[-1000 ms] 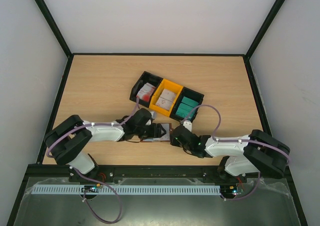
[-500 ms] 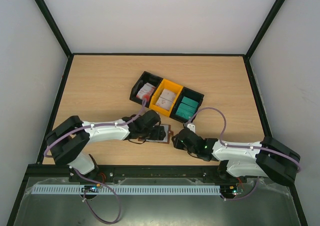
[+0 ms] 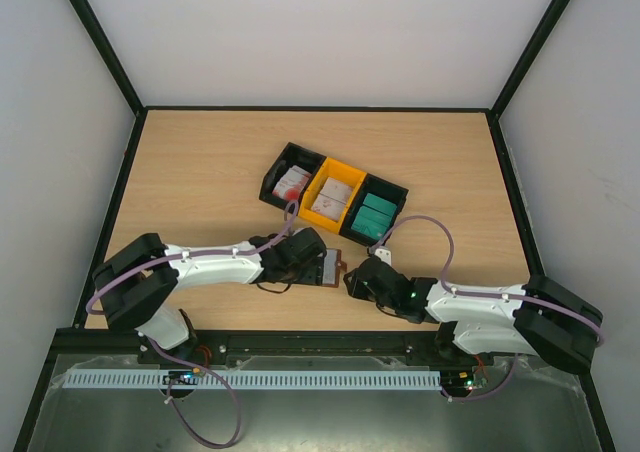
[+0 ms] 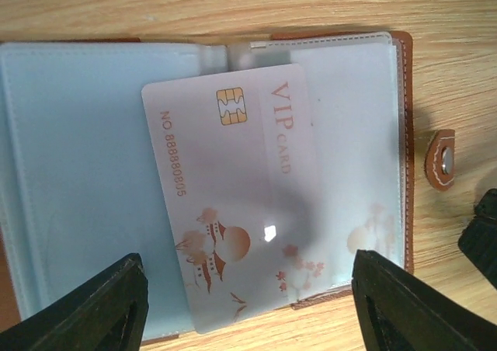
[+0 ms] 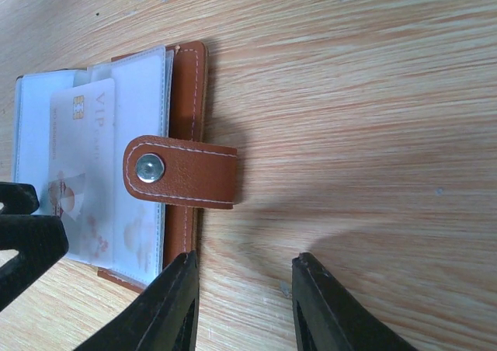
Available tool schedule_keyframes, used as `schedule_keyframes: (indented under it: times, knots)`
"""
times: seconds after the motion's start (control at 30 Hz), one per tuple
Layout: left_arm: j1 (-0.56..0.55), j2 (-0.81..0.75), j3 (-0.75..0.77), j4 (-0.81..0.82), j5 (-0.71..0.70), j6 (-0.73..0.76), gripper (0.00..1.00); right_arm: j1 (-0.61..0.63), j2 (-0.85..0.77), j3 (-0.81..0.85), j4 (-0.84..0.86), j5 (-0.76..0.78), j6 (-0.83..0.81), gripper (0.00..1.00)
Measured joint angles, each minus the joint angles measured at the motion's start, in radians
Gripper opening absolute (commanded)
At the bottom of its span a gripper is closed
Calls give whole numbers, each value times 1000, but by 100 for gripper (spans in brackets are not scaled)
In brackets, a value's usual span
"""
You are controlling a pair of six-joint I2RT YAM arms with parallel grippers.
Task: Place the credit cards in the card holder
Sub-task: Insert the credit card into the card holder.
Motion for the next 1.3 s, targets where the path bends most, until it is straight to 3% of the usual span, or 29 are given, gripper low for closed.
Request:
schedule_keyframes:
  times: [0.3,0.57,1.3]
  knots:
    - [2,9,0,6,-37,-8,65,0,43,13,43,-20,-19,34]
    - [13,48,-1,66,-28,-7,49,0,126,36,129,-57,-39,29]
    - [35,59,-43,233,118,4,48,0,179,42,205,-74,-58,29]
